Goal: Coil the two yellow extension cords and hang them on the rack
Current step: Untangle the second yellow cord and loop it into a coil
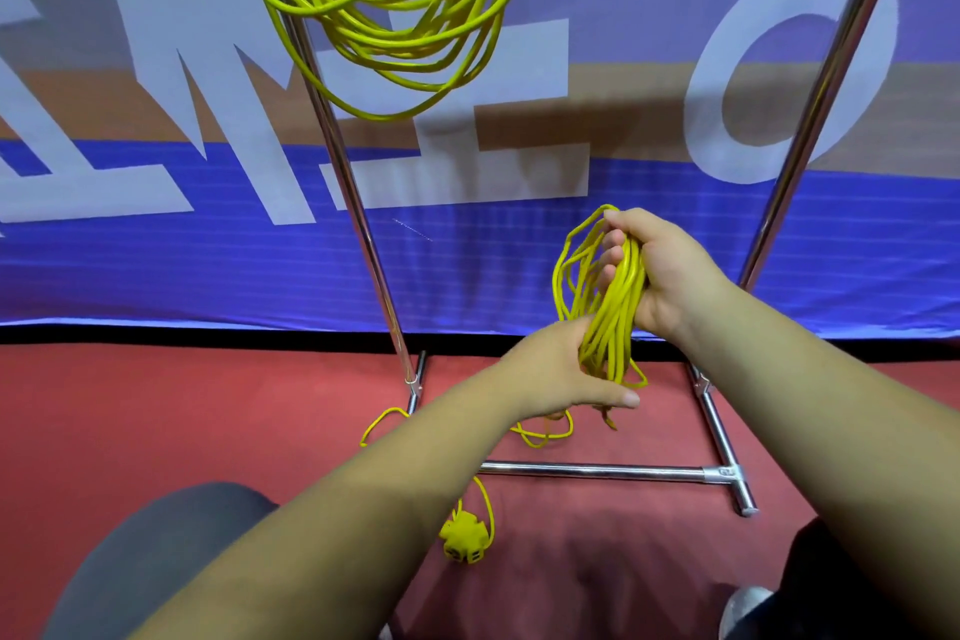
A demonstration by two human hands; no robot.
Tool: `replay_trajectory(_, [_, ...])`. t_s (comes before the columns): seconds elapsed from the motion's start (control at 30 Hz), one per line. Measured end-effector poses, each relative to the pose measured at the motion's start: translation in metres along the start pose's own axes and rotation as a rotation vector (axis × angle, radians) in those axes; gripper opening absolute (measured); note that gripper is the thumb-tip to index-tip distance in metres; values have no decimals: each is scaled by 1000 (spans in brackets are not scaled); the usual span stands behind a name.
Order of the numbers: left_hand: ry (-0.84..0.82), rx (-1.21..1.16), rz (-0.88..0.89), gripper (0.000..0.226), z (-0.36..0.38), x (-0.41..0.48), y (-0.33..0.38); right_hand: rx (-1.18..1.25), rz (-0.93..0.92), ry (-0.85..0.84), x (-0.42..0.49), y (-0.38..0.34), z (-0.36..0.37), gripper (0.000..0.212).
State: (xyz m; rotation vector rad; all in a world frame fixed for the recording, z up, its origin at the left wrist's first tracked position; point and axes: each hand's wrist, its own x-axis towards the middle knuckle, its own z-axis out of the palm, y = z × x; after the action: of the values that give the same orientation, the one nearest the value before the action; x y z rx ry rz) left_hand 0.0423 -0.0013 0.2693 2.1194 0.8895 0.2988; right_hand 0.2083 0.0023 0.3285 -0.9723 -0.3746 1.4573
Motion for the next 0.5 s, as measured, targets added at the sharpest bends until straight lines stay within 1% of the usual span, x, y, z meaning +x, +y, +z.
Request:
replay_trajectory(0.07, [93, 63, -18, 39, 11, 4, -7, -48, 16, -19, 0, 1, 1, 19])
replay_trajectory(0.1, [117, 91, 7, 34, 14, 5, -10, -76, 23, -22, 0, 2, 1, 19])
replay_trajectory(0.2, [94, 175, 82, 24, 13, 5, -13, -178, 63, -18, 0, -1, 1, 20])
replay_trajectory(0.33, [74, 319, 163, 26, 16, 5, -20, -354, 113, -53, -3, -4, -1, 11])
replay_trajectory(0.43, [49, 271, 205, 29, 21, 7, -26, -489, 94, -82, -8, -3, 1, 7])
replay_trajectory(0.5, [100, 278, 276, 32, 24, 8, -31, -550, 67, -85, -13, -3, 5, 6])
